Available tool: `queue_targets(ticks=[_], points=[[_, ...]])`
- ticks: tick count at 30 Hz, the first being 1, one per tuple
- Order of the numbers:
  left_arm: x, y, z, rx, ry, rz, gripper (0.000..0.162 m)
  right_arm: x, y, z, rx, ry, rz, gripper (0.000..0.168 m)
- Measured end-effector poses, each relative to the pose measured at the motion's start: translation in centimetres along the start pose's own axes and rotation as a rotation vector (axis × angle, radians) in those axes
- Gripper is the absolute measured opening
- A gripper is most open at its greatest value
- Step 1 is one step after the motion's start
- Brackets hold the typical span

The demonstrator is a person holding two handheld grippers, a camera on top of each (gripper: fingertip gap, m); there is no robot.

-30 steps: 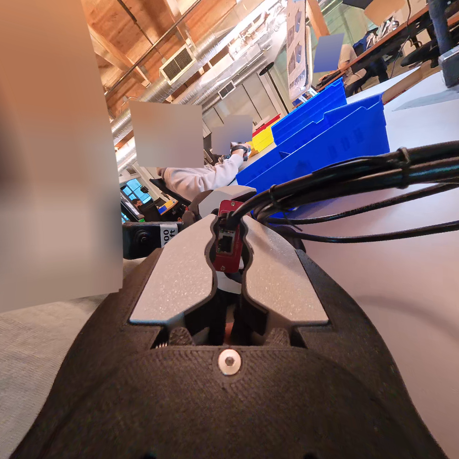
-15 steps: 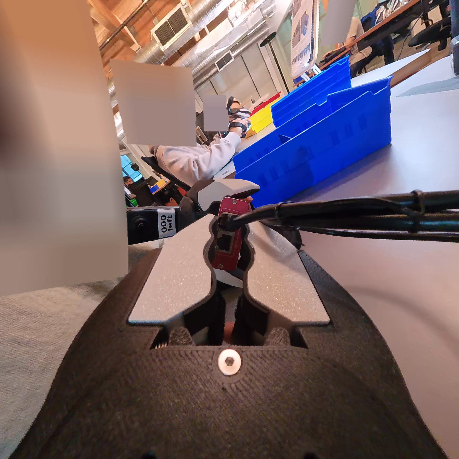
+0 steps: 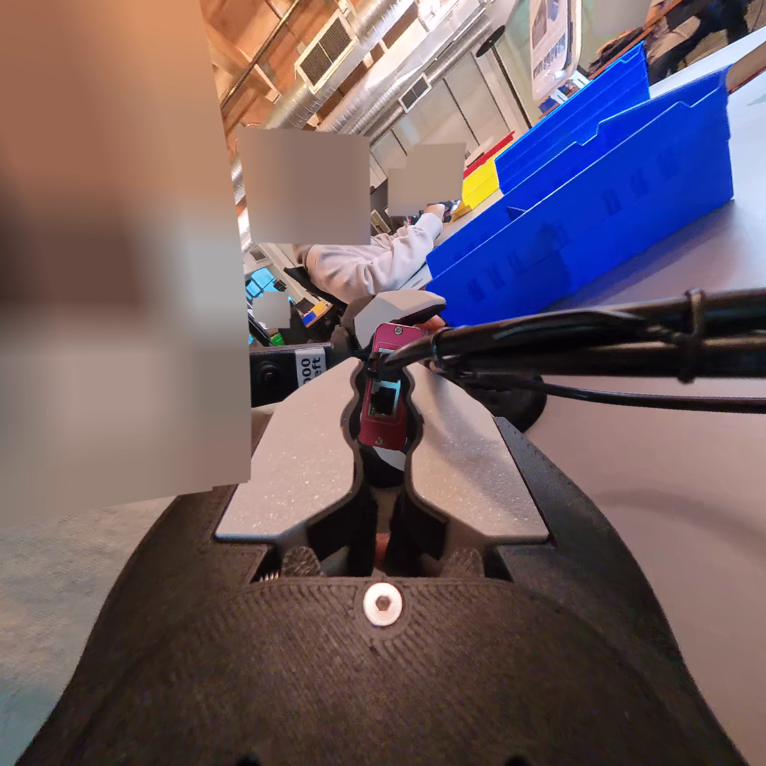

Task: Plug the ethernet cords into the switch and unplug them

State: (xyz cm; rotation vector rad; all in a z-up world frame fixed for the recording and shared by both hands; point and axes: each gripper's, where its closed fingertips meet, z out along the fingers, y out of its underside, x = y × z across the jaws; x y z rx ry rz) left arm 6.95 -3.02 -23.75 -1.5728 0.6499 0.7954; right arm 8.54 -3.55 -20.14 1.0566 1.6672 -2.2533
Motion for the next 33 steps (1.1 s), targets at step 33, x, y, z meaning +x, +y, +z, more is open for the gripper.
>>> queue_targets(ticks=[33], points=[[-1.1, 0.1, -0.4, -0.007, -0.076, 0.024, 0.083, -0.3, -0.8, 0.8, 0.067, 0.331, -0.421, 0.014]])
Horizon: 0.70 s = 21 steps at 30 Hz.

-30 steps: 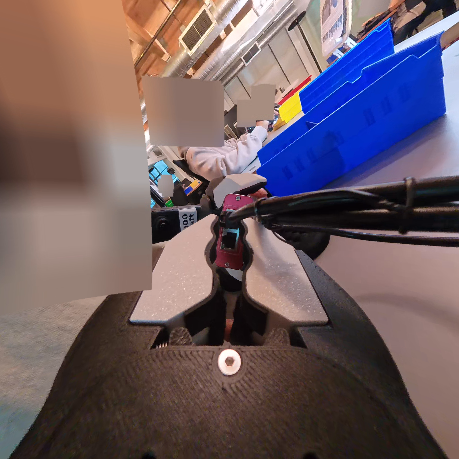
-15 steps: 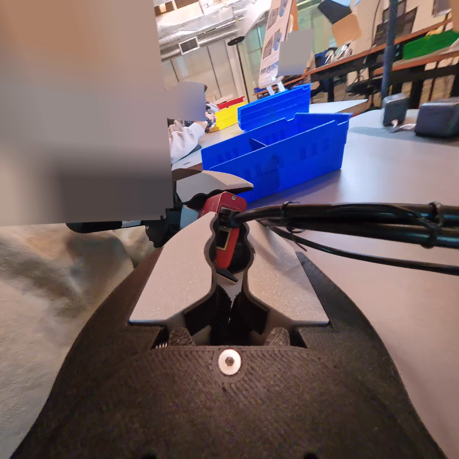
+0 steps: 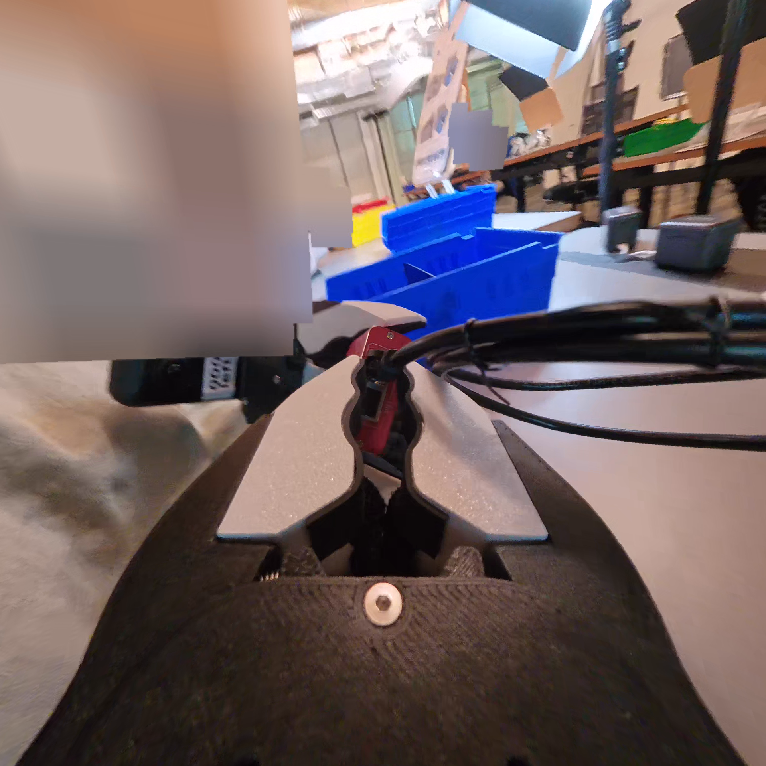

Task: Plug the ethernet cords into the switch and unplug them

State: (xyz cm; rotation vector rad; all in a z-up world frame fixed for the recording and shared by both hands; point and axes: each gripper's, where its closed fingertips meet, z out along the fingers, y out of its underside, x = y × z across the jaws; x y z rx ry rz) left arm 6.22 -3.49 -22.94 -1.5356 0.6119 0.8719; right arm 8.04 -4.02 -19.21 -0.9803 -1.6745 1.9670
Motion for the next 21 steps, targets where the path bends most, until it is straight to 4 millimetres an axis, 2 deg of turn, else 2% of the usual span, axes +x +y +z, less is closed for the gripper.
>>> queue_targets(ticks=[2, 3, 9, 13, 14, 16, 17, 19, 21], points=[[0.1, 0.2, 0.0, -0.011, 0.000, -0.001, 0.083, 0.3, 0.3, 0.1, -0.052, 0.050, -0.080, 0.015], [0.0, 0.1, 0.1, -0.008, 0.000, -0.013, 0.084, 0.3, 0.2, 0.0, -0.036, 0.041, -0.063, 0.015], [0.0, 0.5, 0.4, -0.047, -0.007, -0.026, 0.084, 1.0, -0.1, 0.1, 0.108, -0.013, 0.193, 0.013], [-0.2, 0.4, 0.4, -0.037, 0.003, -0.107, 0.084, 1.3, -0.6, 0.3, 0.189, -0.034, 0.292, 0.013], [-0.5, 0.7, 0.1, -0.036, -0.008, -0.111, 0.084, 2.0, -1.3, -0.2, 0.251, -0.003, 0.308, 0.012], [-0.9, 0.5, -0.8, 0.013, -0.010, -0.190, 0.083, 5.0, -4.3, -4.2, 0.442, 0.063, 0.339, 0.012], [-1.4, 0.2, -0.7, 0.027, -0.030, -0.205, 0.083, 5.4, -4.1, -4.8, 0.380, 0.074, 0.308, 0.013], [-1.5, 0.4, 0.4, 0.009, -0.019, -0.185, 0.083, 4.4, -2.7, -3.7, 0.187, 0.073, 0.216, 0.013], [-1.6, 0.6, 0.6, 0.004, -0.017, -0.187, 0.083, 3.5, -2.9, -3.3, 0.100, 0.056, 0.147, 0.012]])
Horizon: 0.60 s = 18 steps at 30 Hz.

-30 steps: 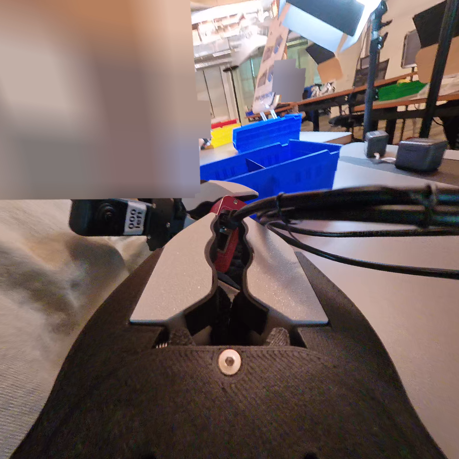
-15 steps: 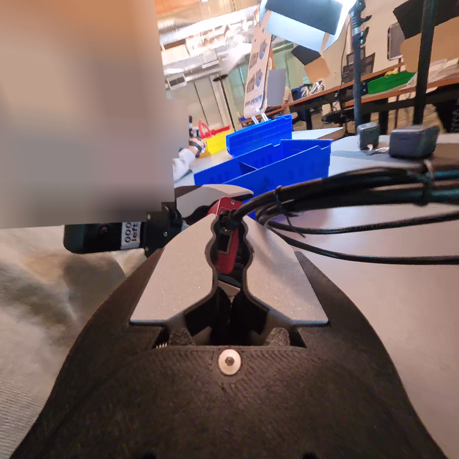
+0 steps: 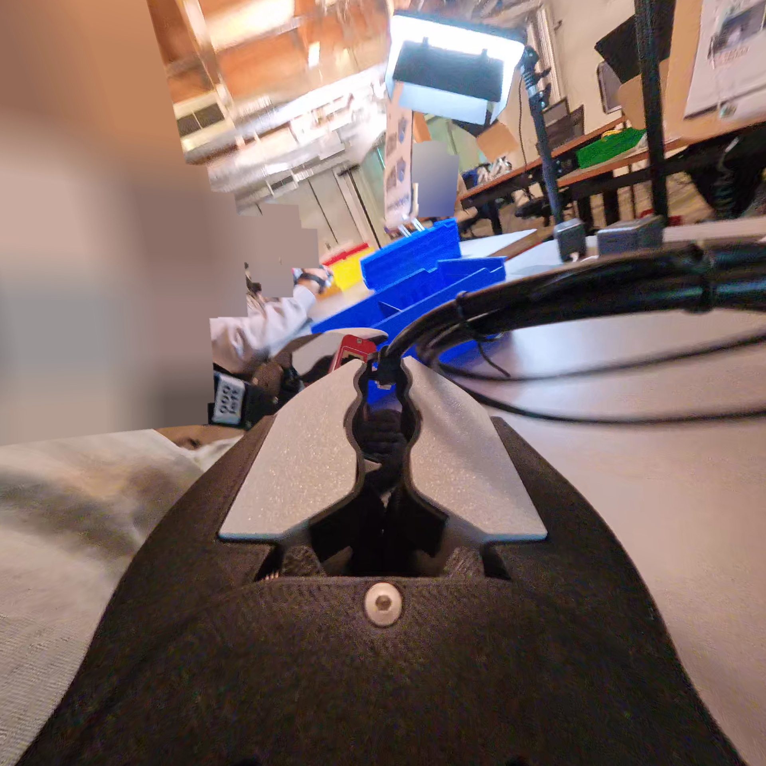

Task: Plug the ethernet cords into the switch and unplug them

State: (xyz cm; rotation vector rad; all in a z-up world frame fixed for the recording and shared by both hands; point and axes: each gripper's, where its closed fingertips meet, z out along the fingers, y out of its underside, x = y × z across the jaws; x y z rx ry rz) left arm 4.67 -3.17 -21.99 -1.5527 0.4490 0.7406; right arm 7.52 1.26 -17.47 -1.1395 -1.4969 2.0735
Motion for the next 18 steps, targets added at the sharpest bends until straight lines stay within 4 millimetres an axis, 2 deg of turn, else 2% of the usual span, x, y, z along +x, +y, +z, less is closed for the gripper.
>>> queue_targets(ticks=[4, 8, 10, 13, 16, 18], points=[[-0.6, 1.2, -0.8, -0.039, -0.027, -0.039, 0.083, 0.4, -2.3, -1.8, -0.114, 0.116, -0.244, 0.013], [-0.5, 1.0, -0.7, -0.035, -0.027, -0.044, 0.083, 1.8, -4.7, -6.2, -0.306, 0.329, -0.426, 0.013], [-0.4, 1.1, -0.6, -0.050, -0.025, -0.016, 0.083, 3.2, -5.6, -9.3, -0.414, 0.479, -0.478, 0.013], [-0.3, 0.7, -0.7, -0.027, -0.022, -0.035, 0.083, 6.0, -5.9, -15.2, -0.636, 0.754, -0.544, 0.014], [-0.4, 1.0, -0.7, -0.041, -0.022, -0.057, 0.084, 8.9, -5.3, -21.7, -0.975, 1.039, -0.655, 0.014], [-0.5, 1.1, -0.6, -0.043, -0.020, -0.074, 0.084, 10.6, -4.3, -24.8, -1.187, 1.143, -0.673, 0.014]])
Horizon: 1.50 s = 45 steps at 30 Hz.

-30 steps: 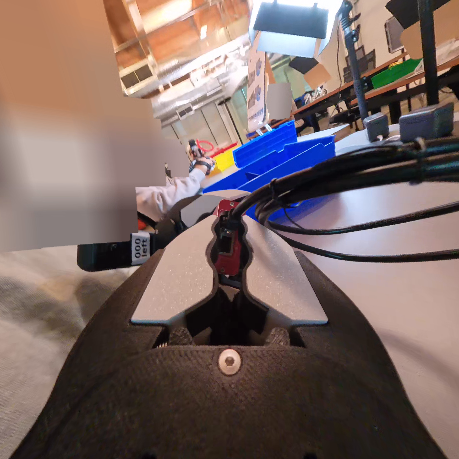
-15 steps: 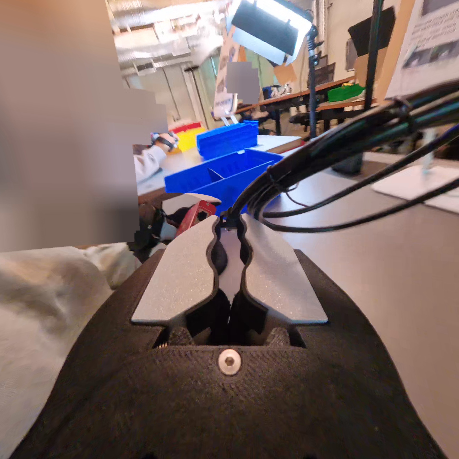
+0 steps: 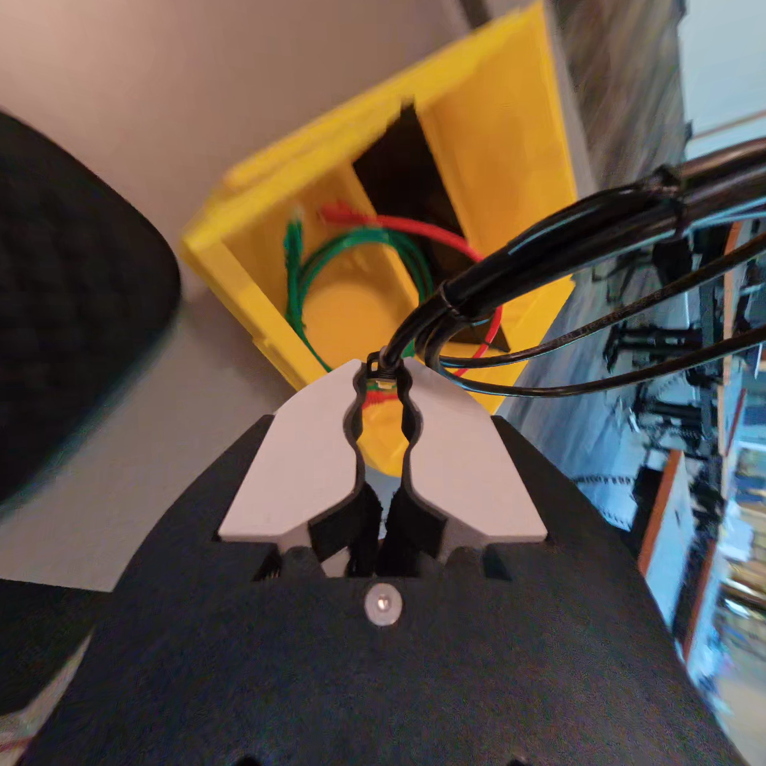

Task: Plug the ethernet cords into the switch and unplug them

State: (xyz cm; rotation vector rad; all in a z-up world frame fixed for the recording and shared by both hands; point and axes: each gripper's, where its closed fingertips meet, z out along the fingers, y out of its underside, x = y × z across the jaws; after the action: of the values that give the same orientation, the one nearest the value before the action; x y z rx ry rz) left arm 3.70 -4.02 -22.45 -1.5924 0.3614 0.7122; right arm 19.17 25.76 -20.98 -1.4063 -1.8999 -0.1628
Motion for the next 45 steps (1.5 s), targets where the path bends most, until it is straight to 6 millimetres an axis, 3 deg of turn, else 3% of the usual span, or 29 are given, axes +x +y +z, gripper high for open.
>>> queue_targets(ticks=[5, 8, 11, 15, 18, 20, 22, 25, 27, 30, 34, 37, 40, 42, 45], points=[[0.0, 0.2, 0.0, -0.008, 0.003, -0.018, 0.084, -2.6, 2.5, 4.7, -0.161, -0.181, -0.016, 0.014], [-0.1, 0.3, 0.0, -0.010, 0.003, -0.031, 0.084, -4.0, 0.5, 5.8, -0.009, -0.322, 0.098, 0.020], [0.0, 0.4, 0.1, -0.014, 0.014, -0.046, 0.084, -3.7, -1.4, 5.1, 0.140, -0.395, 0.255, 0.029], [0.1, 0.4, 0.2, -0.010, 0.026, -0.058, 0.084, -2.1, -3.5, 3.6, 0.316, -0.355, 0.346, 0.044], [0.2, 0.2, 0.2, -0.001, 0.028, -0.056, 0.084, -2.6, -7.3, 1.0, 0.550, -0.454, 0.431, 0.057], [0.2, 0.1, 0.2, 0.009, 0.028, -0.051, 0.084, -4.8, -11.5, -2.3, 0.774, -0.658, 0.504, 0.070], [0.3, 0.1, 0.2, 0.011, 0.032, -0.044, 0.084, -9.1, -15.0, -5.5, 0.912, -0.903, 0.470, 0.081], [0.6, 0.0, 0.2, 0.014, 0.037, -0.015, 0.084, -17.5, -17.9, -8.0, 0.880, -1.199, 0.276, 0.092], [0.9, -0.1, 0.2, 0.013, 0.044, 0.006, 0.084, -20.9, -19.9, -9.4, 0.869, -1.362, 0.258, 0.089], [1.4, -0.1, 0.3, 0.009, 0.056, 0.045, 0.084, -22.4, -22.9, -10.0, 0.850, -1.527, 0.382, 0.068], [1.8, -0.2, 0.3, 0.013, 0.064, 0.081, 0.084, -24.3, -23.8, -9.7, 0.792, -1.536, 0.291, 0.035], [1.8, -1.6, -0.1, 0.102, 0.044, 0.098, 0.082, -24.0, -23.8, -10.2, 0.872, -1.489, 0.246, 0.029], [1.1, -2.8, -0.7, 0.187, 0.053, -0.039, 0.085, -21.4, -23.6, -9.9, 0.969, -1.317, 0.242, 0.027], [0.0, -2.0, -0.7, 0.173, 0.011, -0.081, 0.083, -17.6, -23.2, -9.4, 1.014, -1.174, 0.281, 0.027], [-1.6, -0.9, -0.5, 0.128, -0.062, -0.134, 0.069, -8.9, -21.5, -7.6, 1.030, -0.863, 0.348, 0.028]])
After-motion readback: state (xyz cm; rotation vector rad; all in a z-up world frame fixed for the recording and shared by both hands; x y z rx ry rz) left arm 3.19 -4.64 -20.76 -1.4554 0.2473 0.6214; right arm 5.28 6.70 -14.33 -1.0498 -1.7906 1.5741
